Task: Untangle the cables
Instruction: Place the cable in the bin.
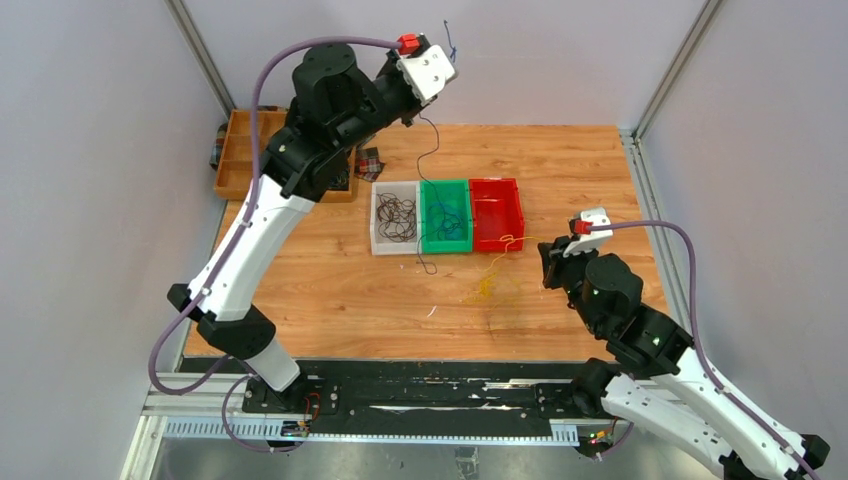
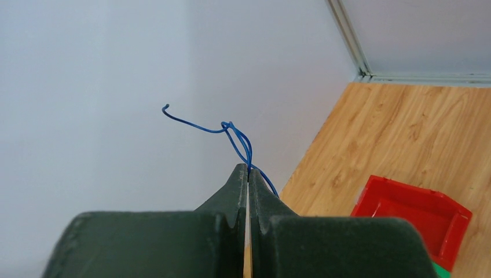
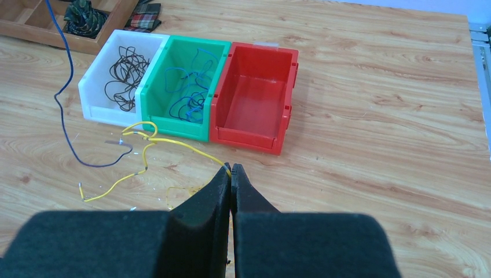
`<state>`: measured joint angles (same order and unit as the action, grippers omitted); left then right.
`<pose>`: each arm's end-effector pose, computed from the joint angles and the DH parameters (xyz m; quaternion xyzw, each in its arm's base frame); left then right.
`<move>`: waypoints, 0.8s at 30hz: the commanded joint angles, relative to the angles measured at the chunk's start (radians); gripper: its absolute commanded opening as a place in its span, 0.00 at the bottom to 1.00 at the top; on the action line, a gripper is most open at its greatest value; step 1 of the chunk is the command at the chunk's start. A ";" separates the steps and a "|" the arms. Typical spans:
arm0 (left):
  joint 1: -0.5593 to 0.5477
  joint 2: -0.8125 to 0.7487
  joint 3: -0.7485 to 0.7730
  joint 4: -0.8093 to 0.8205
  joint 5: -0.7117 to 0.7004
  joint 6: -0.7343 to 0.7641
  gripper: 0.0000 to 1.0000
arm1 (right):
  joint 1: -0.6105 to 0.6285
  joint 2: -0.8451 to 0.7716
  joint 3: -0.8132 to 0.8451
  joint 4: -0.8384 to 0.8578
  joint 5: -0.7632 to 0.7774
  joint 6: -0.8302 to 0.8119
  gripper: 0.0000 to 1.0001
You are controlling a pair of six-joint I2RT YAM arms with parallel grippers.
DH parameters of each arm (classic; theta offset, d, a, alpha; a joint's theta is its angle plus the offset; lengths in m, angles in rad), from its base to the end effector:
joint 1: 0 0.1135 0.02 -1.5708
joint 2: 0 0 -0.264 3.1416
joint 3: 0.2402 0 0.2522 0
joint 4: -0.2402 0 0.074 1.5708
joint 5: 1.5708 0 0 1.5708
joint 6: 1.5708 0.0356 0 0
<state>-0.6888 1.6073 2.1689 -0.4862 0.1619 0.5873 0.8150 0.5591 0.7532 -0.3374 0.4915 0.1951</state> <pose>0.2386 -0.2039 0.5668 0.4513 0.5091 -0.0920 0.7271 0.1009 0.0826 0.3446 -0.0719 0.7468 0.1463 0.6447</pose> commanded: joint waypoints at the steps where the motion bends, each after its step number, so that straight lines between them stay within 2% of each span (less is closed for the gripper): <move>1: 0.004 0.046 0.006 0.087 -0.022 0.041 0.01 | -0.011 -0.030 -0.013 -0.008 0.018 0.026 0.01; 11: 0.005 0.111 0.103 0.087 -0.006 0.027 0.01 | -0.011 -0.033 -0.014 -0.006 0.014 0.020 0.01; 24: 0.007 0.140 0.093 0.129 -0.016 0.035 0.00 | -0.012 -0.020 -0.007 0.002 0.024 0.001 0.00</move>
<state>-0.6884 1.7344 2.2490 -0.4088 0.1516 0.6170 0.8150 0.5369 0.7464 -0.3416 0.4923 0.2054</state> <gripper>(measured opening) 0.011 0.010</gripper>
